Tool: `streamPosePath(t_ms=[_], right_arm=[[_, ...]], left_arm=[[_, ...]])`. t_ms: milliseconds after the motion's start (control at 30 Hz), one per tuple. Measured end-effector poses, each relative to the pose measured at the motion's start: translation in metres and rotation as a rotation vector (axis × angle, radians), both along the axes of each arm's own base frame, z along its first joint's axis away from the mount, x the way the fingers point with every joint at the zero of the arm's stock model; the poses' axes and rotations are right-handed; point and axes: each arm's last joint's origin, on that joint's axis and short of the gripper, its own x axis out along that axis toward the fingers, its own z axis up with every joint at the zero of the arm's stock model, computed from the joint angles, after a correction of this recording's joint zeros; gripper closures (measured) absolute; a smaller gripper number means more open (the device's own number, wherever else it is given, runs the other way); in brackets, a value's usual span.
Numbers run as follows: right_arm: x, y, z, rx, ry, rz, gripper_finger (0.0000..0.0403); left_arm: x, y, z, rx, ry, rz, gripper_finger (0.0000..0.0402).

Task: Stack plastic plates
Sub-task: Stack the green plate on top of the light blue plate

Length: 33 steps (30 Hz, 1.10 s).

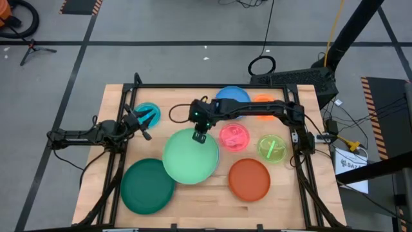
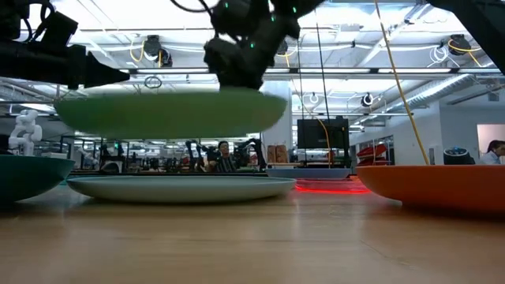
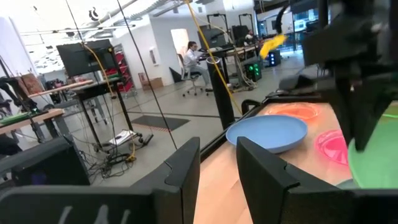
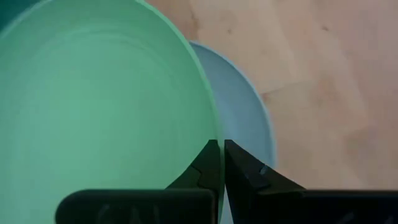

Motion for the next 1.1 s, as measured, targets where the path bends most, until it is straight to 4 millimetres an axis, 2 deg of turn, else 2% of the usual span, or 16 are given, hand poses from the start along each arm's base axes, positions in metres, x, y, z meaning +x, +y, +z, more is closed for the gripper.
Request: streamPosePath(t_ms=[167,433,667,1100], right_arm=[[-0.003,-0.013,-0.026,0.076,-0.051,0.03,0.0399],[-0.01,-0.025,-0.041,0.04,-0.047,0.075,0.0399],[-0.012,-0.028,-0.048,-0.005,-0.046,0.059,0.0393],[-0.012,-0.029,-0.048,-0.047,-0.033,0.008,0.0382]], left_arm=[[0.0,0.0,0.0,0.0,0.0,0.0,0.0289],[0.0,0.0,0.0,0.0,0.0,0.0,0.0289],[0.0,0.0,0.0,0.001,0.0,0.0,0.0289],[0.0,0.0,0.0,0.001,0.0,0.0,0.0289]])
